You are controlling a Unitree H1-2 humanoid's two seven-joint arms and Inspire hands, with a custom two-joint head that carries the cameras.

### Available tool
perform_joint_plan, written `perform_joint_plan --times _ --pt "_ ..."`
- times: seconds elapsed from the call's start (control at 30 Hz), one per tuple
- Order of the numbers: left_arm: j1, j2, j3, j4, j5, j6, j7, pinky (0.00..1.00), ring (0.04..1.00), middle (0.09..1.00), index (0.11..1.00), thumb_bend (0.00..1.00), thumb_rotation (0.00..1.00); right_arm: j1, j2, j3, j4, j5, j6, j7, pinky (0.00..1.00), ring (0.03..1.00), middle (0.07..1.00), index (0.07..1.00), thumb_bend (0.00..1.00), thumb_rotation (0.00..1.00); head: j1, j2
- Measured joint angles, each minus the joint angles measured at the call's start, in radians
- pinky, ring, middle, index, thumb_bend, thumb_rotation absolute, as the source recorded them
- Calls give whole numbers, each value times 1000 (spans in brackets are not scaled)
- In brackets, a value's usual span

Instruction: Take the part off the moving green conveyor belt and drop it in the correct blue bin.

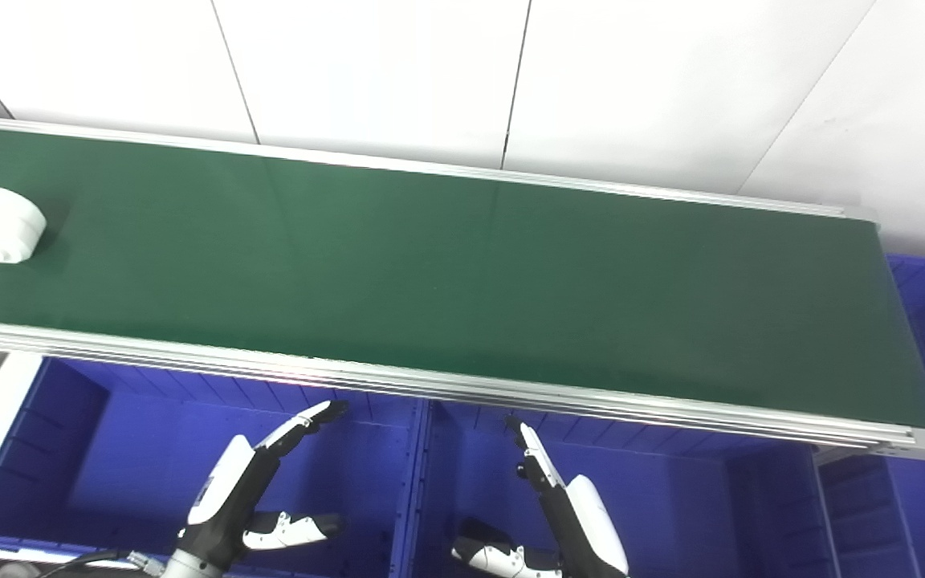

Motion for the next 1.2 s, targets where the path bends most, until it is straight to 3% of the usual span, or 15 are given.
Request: perform_joint_plan --times 0.9,1.0,1.07,1.1,1.13,1.17,1.2 --pt "-3 0 5 0 -1 0 -8 803 845 866 859 817 788 -4 0 0 0 9 0 1 834 963 1000 1000 822 529 17 5" --pt "-3 0 5 0 -1 0 -9 809 851 870 863 811 793 -3 -1 -1 0 11 0 2 843 969 1000 1000 824 532 46 -5" --pt "-3 0 5 0 -1 0 -14 795 842 864 856 819 798 -3 -3 -1 0 13 0 4 853 976 1000 1000 818 535 159 -47" --pt "-2 -1 5 0 -1 0 -16 789 839 862 851 827 789 -2 -5 -2 1 16 -1 4 855 979 1000 1000 813 542 160 -48" --pt "-2 -2 5 1 -1 0 -20 781 833 857 846 823 782 -2 -11 -3 5 21 -6 4 851 981 1000 1000 812 547 246 -58" --pt "-2 -5 5 5 -1 0 -22 761 818 847 835 820 780 -3 -15 -6 14 23 -19 4 841 984 1000 1000 811 562 247 -92" --pt "-2 -10 3 13 -1 0 -22 757 815 843 833 821 783 -3 -22 -7 22 24 -24 4 841 986 1000 1000 811 563 247 -92"
